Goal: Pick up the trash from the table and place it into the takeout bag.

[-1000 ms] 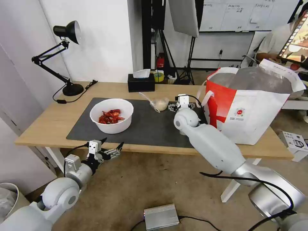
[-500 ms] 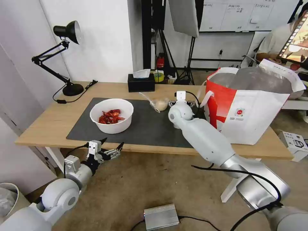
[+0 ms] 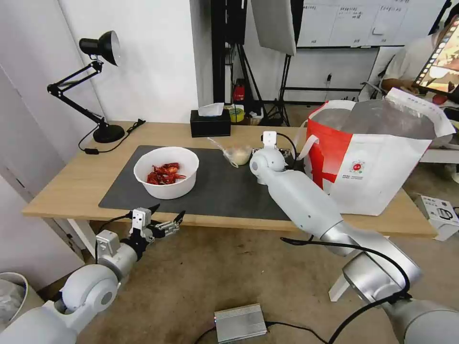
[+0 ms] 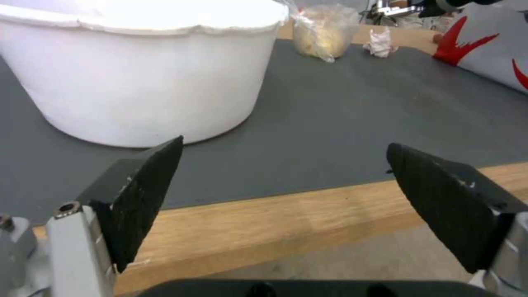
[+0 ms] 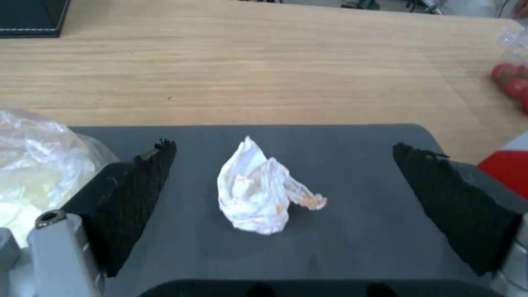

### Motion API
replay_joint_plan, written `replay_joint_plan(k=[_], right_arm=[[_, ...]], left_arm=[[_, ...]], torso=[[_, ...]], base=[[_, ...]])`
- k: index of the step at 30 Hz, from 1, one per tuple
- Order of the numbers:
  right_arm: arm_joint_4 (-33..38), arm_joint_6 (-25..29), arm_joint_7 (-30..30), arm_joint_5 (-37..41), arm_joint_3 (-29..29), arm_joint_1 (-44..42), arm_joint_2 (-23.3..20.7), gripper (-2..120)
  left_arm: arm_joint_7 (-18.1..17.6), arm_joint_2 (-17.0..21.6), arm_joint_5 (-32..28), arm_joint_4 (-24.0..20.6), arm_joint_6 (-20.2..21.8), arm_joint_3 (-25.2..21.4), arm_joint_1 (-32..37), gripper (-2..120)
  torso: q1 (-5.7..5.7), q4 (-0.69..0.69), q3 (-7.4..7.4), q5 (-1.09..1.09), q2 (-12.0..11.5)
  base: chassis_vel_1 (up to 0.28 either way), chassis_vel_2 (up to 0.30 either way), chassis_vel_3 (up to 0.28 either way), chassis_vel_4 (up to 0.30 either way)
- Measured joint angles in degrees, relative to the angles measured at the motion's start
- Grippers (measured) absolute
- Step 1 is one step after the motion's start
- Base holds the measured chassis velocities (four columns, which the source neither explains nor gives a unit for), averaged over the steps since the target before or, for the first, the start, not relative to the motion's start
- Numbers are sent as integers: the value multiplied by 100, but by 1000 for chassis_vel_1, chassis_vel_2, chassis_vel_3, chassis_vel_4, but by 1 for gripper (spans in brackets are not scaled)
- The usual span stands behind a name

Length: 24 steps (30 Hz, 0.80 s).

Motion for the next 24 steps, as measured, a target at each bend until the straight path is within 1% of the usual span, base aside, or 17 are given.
replay_joint_plan(k=[9,24], right_arm=[[-556,12,-283,-211,110,103,135,100],[-1071,45,-523,-308,218,237,283,100]], left_arm=[[27,14,-4,20,-6,41,-47,100],[65,11,-11,59,-29,114,-105,100]], torso=[[0,0,0,0,0],[0,0,0,0,0]], base=[[0,0,0,0],[0,0,0,0]])
